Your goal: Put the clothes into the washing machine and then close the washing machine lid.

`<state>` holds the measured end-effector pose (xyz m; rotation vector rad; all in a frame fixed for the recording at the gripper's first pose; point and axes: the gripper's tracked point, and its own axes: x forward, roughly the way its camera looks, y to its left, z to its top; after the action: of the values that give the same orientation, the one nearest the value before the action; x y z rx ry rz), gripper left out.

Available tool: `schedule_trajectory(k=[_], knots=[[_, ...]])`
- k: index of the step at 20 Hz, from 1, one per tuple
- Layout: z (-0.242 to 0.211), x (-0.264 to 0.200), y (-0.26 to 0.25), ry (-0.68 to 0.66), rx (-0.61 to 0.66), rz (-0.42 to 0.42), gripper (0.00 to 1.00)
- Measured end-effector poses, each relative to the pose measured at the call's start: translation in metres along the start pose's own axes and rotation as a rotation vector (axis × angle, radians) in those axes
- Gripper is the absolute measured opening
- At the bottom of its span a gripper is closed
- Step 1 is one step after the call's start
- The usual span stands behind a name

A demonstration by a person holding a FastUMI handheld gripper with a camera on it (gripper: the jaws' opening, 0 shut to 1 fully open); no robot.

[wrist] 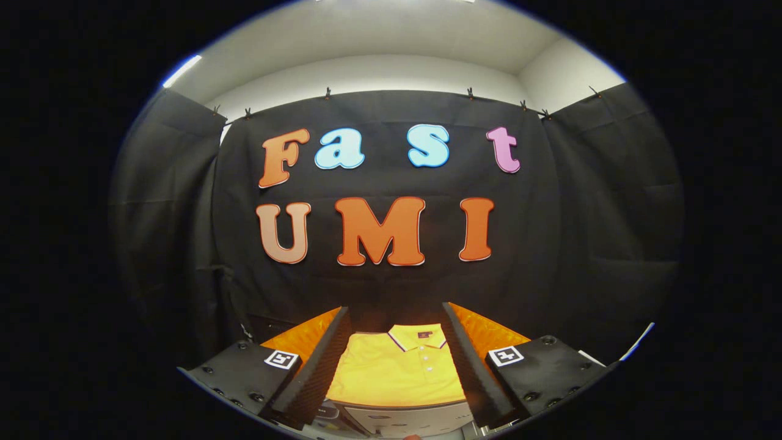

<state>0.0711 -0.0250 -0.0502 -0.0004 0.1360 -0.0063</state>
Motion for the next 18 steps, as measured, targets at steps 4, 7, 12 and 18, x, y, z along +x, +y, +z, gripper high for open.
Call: schedule_trajectory(k=[4, 7, 12, 18], knots=[[-0.046, 0.041, -0.024, 0.109, 0.006, -0.002, 0.97], [-0.083, 0.074, -0.04, 0.199, 0.011, 0.006, 0.97], [-0.12, 0.116, -0.055, 0.269, 0.028, 0.004, 0.98], [-0.154, 0.153, -0.069, 0.378, 0.013, -0.047, 0.98]])
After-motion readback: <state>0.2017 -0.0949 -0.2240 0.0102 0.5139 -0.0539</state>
